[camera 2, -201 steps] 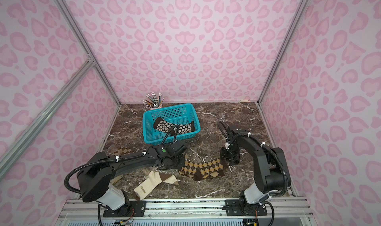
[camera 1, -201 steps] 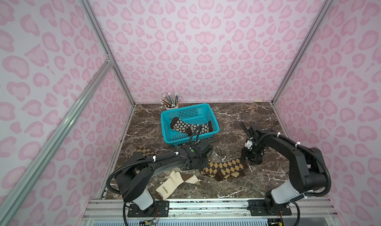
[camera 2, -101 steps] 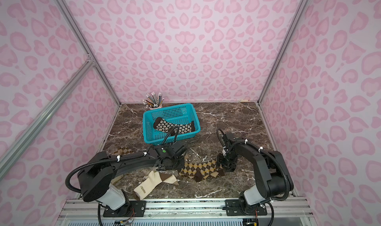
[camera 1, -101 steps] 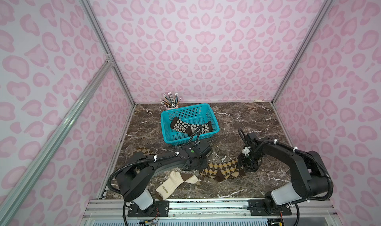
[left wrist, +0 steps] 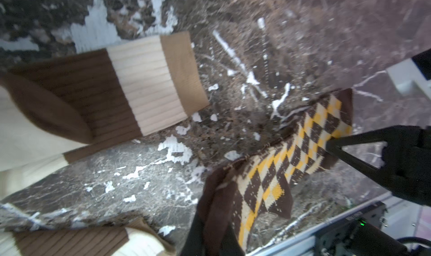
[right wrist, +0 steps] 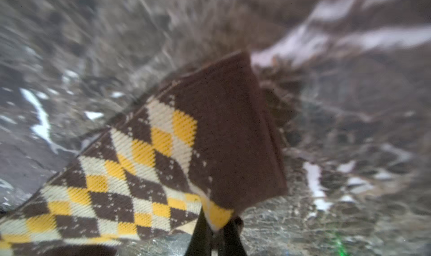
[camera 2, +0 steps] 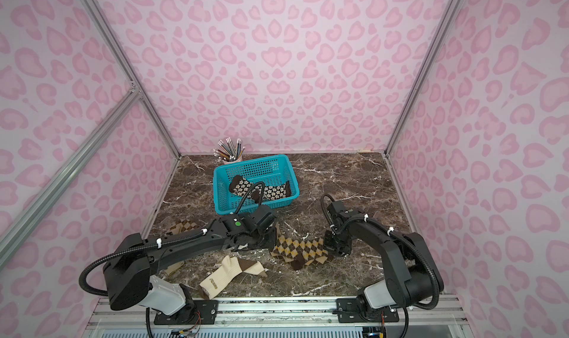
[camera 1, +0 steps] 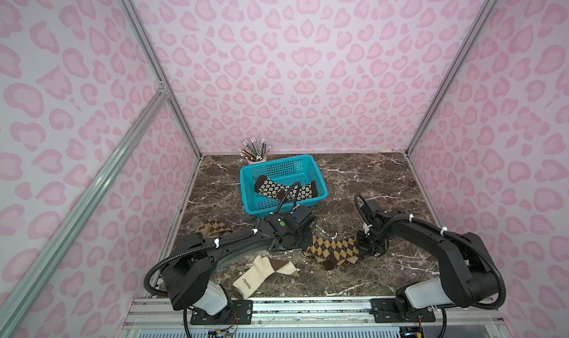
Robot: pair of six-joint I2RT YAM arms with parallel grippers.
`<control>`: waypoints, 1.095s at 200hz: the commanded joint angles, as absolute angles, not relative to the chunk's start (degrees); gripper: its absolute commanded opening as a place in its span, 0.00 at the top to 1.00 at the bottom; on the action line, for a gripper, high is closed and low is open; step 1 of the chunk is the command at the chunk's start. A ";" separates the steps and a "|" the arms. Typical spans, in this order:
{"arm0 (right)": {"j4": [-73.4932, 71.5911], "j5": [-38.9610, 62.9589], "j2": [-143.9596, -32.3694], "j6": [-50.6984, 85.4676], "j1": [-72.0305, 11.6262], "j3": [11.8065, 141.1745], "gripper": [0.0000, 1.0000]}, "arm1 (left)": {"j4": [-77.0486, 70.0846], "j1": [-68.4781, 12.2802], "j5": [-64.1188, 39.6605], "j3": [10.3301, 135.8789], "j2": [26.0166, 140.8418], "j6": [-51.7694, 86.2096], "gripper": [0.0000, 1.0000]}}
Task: Place the socks together as a pair
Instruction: Pick up a pair of socks from the center of the board, then place a pair of socks in the bin.
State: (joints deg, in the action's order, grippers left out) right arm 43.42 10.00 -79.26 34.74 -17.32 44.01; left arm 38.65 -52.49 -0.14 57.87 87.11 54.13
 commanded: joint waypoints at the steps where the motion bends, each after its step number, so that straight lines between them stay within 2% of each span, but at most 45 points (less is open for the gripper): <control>1: 43.83 6.80 -74.63 36.21 -18.18 48.17 1.00 | 39.60 -52.34 1.73 61.25 84.96 52.45 0.96; 41: 49.61 4.82 -69.47 35.27 -19.29 59.86 1.00 | 43.72 -49.20 3.73 69.97 82.06 50.55 0.96; 75: 52.65 4.84 -73.82 33.28 -20.24 75.46 1.00 | 47.41 -42.58 4.22 79.90 81.82 46.64 0.97; 108: 53.44 8.80 -85.73 31.02 -22.97 92.23 1.00 | 49.63 -33.95 3.71 85.06 84.11 42.24 0.97; 174: 61.03 13.02 -118.33 30.15 -29.69 128.06 1.00 | 51.60 -18.74 6.68 93.15 95.76 31.59 0.97; 194: 63.84 13.12 -125.29 30.19 -29.71 134.05 1.00 | 51.61 -16.10 8.10 94.93 100.02 28.78 0.97; 219: 62.57 12.87 -129.01 30.41 -29.22 134.57 1.00 | 50.86 -14.66 10.18 98.05 106.25 25.93 0.97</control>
